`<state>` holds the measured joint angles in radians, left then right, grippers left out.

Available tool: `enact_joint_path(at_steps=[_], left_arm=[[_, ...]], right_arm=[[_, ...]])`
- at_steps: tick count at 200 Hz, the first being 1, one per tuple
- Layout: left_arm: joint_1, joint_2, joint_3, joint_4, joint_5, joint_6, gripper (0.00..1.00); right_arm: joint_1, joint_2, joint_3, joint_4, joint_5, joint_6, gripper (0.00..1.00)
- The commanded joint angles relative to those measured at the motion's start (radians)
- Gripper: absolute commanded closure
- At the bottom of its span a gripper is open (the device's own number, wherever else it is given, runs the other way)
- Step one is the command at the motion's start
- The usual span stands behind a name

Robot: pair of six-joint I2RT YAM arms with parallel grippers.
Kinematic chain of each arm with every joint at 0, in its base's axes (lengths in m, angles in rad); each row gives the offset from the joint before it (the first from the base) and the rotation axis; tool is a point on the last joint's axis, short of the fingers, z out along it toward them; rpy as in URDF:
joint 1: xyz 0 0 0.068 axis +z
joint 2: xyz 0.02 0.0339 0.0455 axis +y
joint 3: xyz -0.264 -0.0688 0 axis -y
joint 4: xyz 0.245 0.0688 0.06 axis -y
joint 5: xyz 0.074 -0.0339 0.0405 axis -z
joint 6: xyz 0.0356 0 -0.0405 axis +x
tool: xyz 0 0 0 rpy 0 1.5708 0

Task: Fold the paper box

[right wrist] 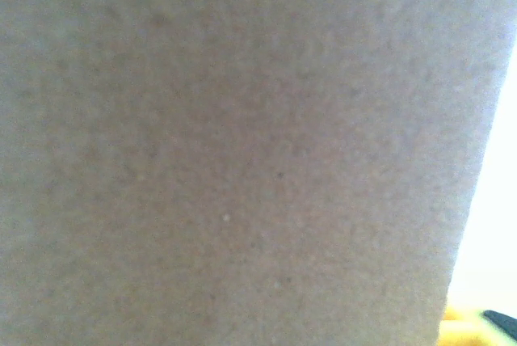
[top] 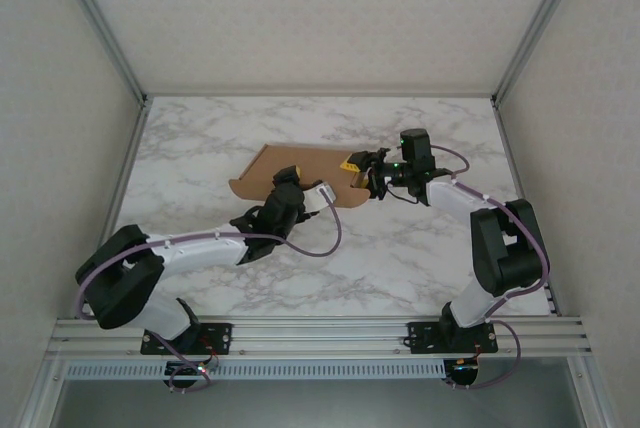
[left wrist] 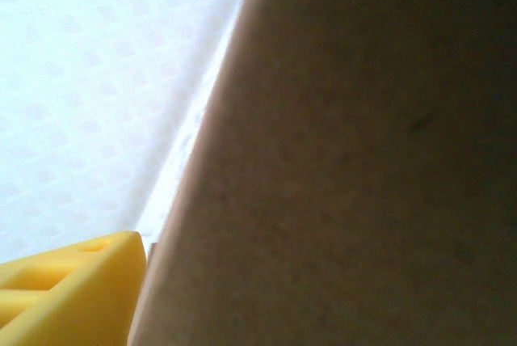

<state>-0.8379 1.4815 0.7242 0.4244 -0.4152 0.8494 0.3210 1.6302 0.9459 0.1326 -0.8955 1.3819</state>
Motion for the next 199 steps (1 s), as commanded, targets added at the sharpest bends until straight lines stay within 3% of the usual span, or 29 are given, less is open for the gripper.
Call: enact_joint_path(at_steps=[1, 32, 58, 98, 127, 163, 182, 199], left_arm=[[-0.013, 0.020, -0.016, 0.179, -0.177, 0.053, 0.32], [-0.011, 0.007, 0.022, 0.092, -0.189, 0.037, 0.49], [-0.013, -0.008, 0.066, -0.039, -0.172, 0.000, 0.52], [-0.010, -0.061, 0.140, -0.303, -0.123, -0.051, 0.52], [-0.006, -0.093, 0.228, -0.553, -0.056, -0.086, 0.52], [-0.005, -0.089, 0.356, -0.837, 0.022, -0.133, 0.53], [-0.005, -0.087, 0.414, -0.945, 0.076, -0.162, 0.55], [-0.007, -0.082, 0.460, -1.021, 0.138, -0.183, 0.56]], right_arm=[[0.012, -0.054, -0.002, 0.047, -0.075, 0.040, 0.61], [0.012, -0.068, -0.013, 0.044, -0.075, 0.042, 0.61], [0.013, -0.083, -0.019, 0.039, -0.072, 0.039, 0.58], [0.007, -0.128, 0.005, -0.107, -0.038, -0.060, 0.29], [-0.012, -0.203, 0.018, -0.262, 0.030, -0.154, 0.17], [-0.053, -0.326, 0.072, -0.561, 0.172, -0.343, 0.16], [-0.087, -0.404, 0.110, -0.737, 0.310, -0.444, 0.17], [-0.112, -0.474, 0.119, -0.804, 0.388, -0.504, 0.19]])
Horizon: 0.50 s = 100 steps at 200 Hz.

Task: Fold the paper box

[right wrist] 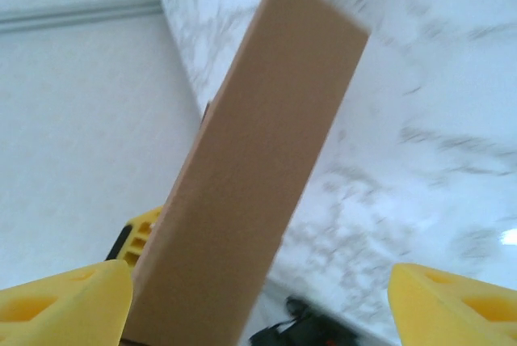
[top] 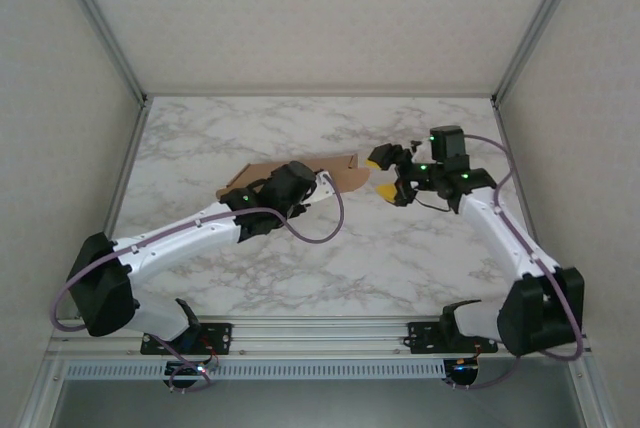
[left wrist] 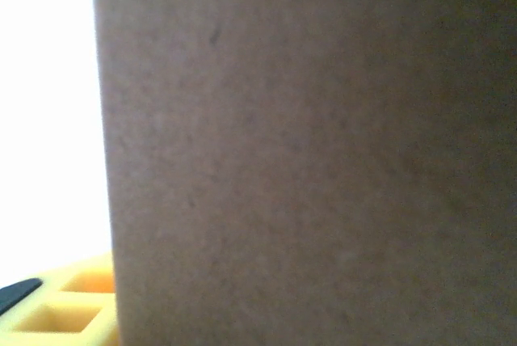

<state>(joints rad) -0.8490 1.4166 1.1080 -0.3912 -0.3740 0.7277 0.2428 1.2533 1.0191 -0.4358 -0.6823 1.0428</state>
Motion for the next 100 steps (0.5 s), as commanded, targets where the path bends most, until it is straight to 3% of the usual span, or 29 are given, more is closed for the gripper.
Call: enact_joint_path(at_steps=[1, 20, 45, 100], left_arm=[[0.003, -0.018, 0.078, -0.212, 0.102, -0.061, 0.56], [-0.005, 0.009, 0.143, -0.314, 0.193, -0.077, 0.56], [-0.018, 0.066, 0.243, -0.471, 0.271, -0.058, 0.56], [-0.087, 0.160, 0.372, -0.677, 0.310, -0.013, 0.51]], right_arm=[[-0.034, -0.101, 0.047, -0.238, 0.178, -0.170, 0.19], [-0.036, -0.132, 0.090, -0.326, 0.267, -0.262, 0.21], [-0.037, -0.122, 0.125, -0.372, 0.266, -0.331, 0.22], [-0.037, -0.012, 0.109, -0.238, 0.286, -0.364, 0.30]])
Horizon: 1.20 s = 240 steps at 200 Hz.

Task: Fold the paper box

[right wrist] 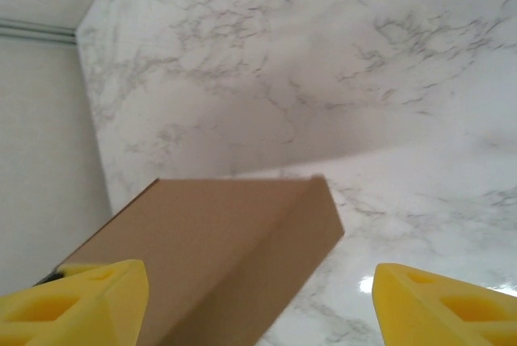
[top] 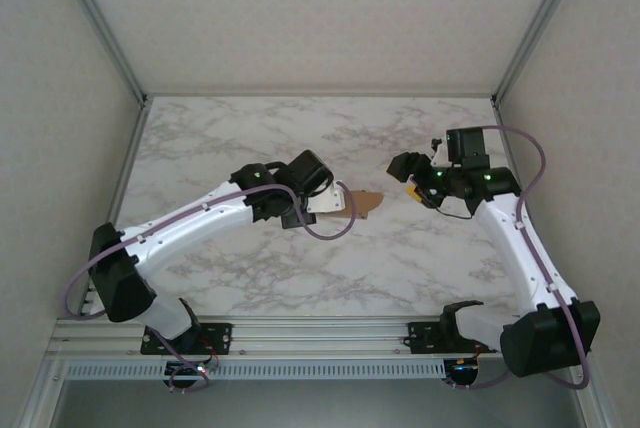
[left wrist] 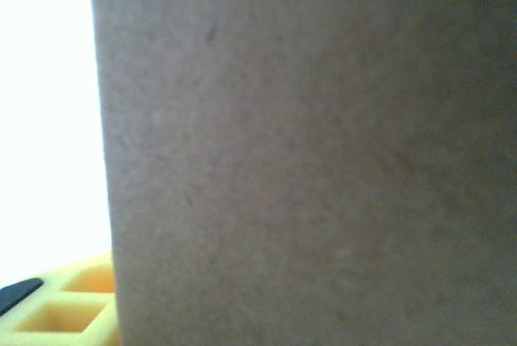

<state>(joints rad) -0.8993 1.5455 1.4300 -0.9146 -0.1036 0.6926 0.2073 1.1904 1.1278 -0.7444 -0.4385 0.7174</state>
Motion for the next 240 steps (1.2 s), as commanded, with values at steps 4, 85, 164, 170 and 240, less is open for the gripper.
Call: enact_joint_path(at_steps=[4, 85, 164, 170, 240], left_arm=[[-0.043, 0.035, 0.052, -0.157, 0.042, 0.023, 0.51], [-0.078, 0.120, 0.085, -0.146, 0.111, 0.026, 0.46], [-0.060, 0.191, 0.065, -0.041, 0.066, 0.004, 0.29], [-0.057, 0.186, 0.064, -0.035, 0.066, 0.002, 0.27], [-0.050, 0.121, 0.070, 0.011, 0.073, 0.027, 0.09]], right_arm=[[-0.003, 0.068, -0.005, 0.099, 0.025, -0.029, 0.31], [0.233, 0.645, 0.177, 0.225, -0.371, -0.146, 0.65], [0.301, 0.710, 0.147, 0.310, -0.305, -0.121, 0.85], [0.296, 0.699, 0.148, 0.302, -0.294, -0.129, 0.83], [0.255, 0.684, 0.200, 0.234, -0.281, -0.175, 0.59]])
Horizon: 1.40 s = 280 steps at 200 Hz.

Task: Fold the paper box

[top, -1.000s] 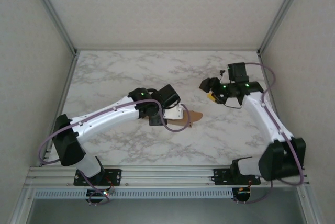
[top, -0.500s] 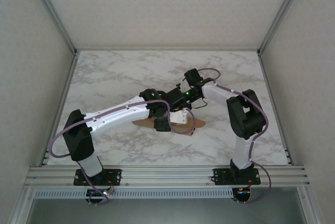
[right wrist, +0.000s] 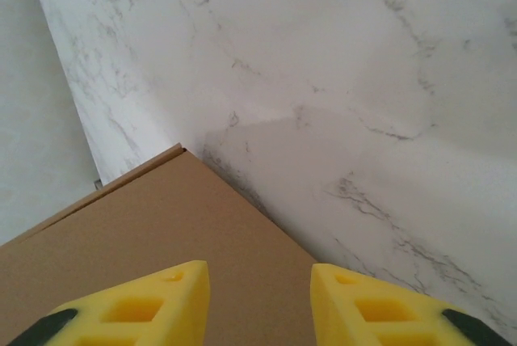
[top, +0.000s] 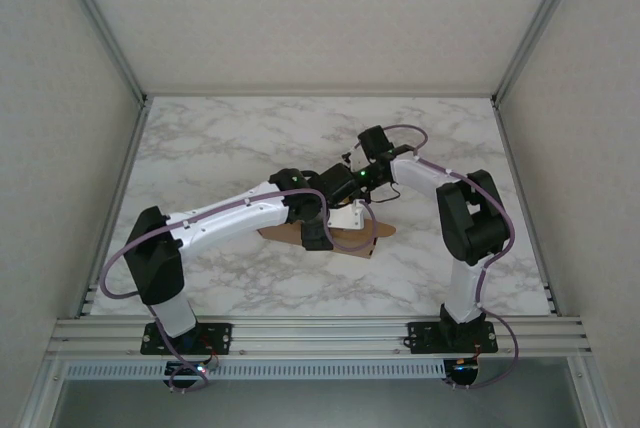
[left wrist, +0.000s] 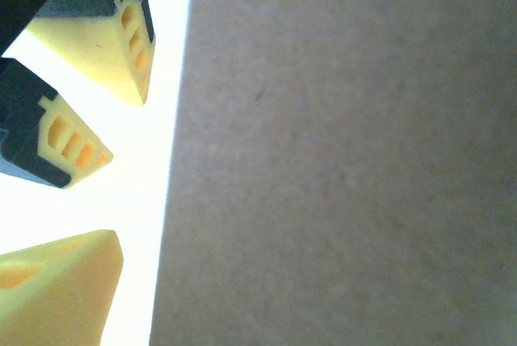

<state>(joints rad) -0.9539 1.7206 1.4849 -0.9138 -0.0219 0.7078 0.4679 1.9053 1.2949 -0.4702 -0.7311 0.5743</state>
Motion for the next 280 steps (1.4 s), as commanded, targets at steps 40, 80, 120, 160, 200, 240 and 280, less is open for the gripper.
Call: enact_joint_path(at_steps=[40, 80, 120, 160, 200, 240, 280], left_arm=[[0.010, -0.106, 0.001, 0.038, -0.007, 0.035, 0.05], [0.023, -0.137, -0.003, 0.070, 0.012, 0.044, 0.00], [0.023, -0.178, -0.013, 0.100, 0.006, 0.041, 0.00], [0.023, -0.287, -0.002, 0.190, -0.006, -0.003, 0.00], [0.084, -0.468, -0.100, 0.452, -0.064, -0.134, 0.00], [0.324, -0.545, -0.193, 0.573, 0.005, -0.516, 0.00], [0.416, -0.615, -0.343, 0.679, -0.094, -0.635, 0.00]], right_arm=[[-0.011, -0.029, 0.061, -0.054, 0.009, -0.043, 0.54], [-0.018, -0.014, 0.086, -0.058, -0.019, -0.044, 0.52], [-0.015, -0.007, 0.088, -0.057, -0.042, -0.054, 0.53], [-0.027, -0.073, 0.117, -0.096, 0.079, -0.077, 0.52], [-0.041, -0.246, 0.235, -0.215, 0.429, -0.118, 0.45], [-0.040, -0.492, 0.142, -0.156, 0.574, -0.202, 0.43], [-0.007, -0.707, 0.046, -0.257, 0.583, -0.414, 0.38]])
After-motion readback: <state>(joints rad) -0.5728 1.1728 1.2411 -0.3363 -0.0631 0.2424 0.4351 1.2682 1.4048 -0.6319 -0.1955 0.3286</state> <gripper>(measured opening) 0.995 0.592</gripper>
